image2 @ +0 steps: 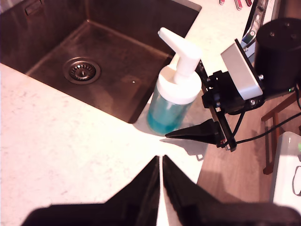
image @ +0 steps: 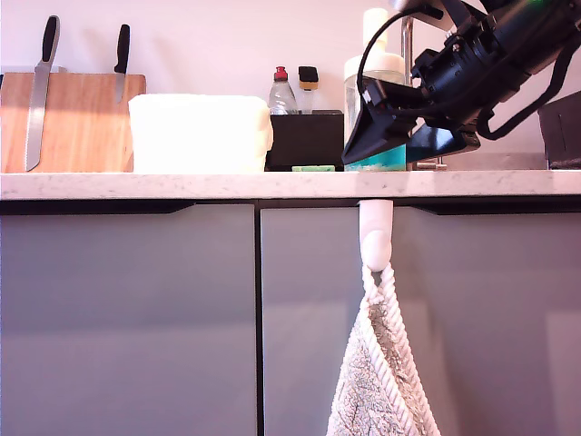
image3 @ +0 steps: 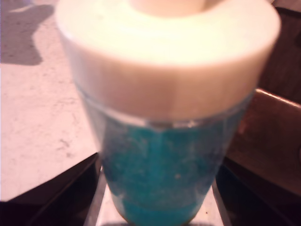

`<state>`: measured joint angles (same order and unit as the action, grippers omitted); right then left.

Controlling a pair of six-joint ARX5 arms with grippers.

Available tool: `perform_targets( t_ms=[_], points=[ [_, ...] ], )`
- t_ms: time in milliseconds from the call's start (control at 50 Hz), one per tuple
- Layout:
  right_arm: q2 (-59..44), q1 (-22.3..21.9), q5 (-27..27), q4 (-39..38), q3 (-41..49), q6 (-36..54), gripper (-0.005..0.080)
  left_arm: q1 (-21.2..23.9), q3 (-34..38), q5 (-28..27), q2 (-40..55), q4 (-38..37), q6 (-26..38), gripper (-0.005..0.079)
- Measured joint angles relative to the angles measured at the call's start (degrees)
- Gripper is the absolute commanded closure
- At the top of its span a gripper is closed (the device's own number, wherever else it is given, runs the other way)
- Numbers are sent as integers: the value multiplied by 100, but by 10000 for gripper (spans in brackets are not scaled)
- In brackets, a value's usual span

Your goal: Press the soap dispenser from the top, so some soap is dispensed

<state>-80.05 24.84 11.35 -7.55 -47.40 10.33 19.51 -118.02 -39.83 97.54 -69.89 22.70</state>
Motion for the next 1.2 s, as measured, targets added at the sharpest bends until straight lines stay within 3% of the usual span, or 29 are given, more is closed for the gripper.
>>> perform_targets(
  t_ms=[400, 620, 920, 1200],
  points=[
    [57, 0, 2, 680, -192, -17, 64, 66, 0, -57, 0, 66, 0, 762],
    [671, 0, -111, 1036, -192, -17, 64, 66, 0, -94, 0, 70, 0, 762],
    [1255, 0, -179, 2118, -192, -20, 64, 66, 0, -146, 0, 90, 0, 762],
    [2367, 37, -944, 3185, -192, -118, 74, 22, 0, -50, -173, -42, 0, 762]
  ],
)
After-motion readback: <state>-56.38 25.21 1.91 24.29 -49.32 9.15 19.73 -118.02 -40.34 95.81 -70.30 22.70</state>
